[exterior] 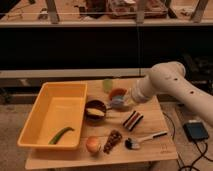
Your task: Place towel in tray
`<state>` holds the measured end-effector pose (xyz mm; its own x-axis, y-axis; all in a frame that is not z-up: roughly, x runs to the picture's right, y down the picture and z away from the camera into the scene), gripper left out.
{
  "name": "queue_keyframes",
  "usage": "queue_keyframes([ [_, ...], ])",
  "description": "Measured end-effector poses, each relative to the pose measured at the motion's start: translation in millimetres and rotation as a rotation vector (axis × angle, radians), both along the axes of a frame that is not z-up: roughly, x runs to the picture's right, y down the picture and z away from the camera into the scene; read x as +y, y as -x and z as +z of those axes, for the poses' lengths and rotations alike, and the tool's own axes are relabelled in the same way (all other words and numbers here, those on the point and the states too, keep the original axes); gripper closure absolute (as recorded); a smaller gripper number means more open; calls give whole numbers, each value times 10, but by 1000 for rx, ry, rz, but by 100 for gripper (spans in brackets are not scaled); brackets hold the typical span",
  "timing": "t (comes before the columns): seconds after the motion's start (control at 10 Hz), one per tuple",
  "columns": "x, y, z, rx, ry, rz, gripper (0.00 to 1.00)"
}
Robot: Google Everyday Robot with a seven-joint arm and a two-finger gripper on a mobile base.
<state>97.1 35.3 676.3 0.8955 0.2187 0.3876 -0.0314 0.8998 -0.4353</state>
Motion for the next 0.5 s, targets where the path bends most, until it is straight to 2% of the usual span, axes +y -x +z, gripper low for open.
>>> queue_keyframes([
  [0.1, -145, 149, 7, -34, -11, 14, 100],
  [0.3, -290, 490, 43, -105, -23, 23, 100],
  [0.5, -402, 863, 42, -166, -37, 5, 100],
])
